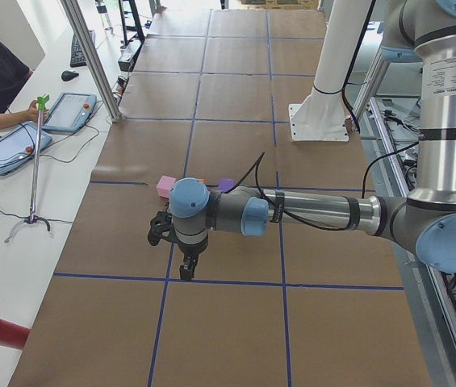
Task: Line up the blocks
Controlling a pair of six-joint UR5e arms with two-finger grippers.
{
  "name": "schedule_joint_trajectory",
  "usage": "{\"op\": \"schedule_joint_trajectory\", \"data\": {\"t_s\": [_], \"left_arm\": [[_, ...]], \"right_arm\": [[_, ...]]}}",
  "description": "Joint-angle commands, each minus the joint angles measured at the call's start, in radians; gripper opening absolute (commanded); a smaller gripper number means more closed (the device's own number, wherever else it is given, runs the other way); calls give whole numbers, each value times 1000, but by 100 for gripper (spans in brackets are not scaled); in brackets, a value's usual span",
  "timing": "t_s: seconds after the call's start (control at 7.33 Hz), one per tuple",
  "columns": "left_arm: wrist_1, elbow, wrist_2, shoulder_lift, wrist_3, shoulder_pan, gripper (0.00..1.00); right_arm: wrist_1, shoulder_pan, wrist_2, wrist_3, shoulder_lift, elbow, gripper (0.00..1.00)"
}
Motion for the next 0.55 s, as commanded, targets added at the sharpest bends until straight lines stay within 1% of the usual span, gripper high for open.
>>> {"op": "schedule_joint_trajectory", "data": {"t_s": [0.0,0.41], "left_arm": [[1,-3,0,-1,-1,0,100],[1,-14,1,-1,-2,0,100]], "right_arm": [[0,0,0,0,0,1,100],[0,0,0,0,0,0,100]]}}
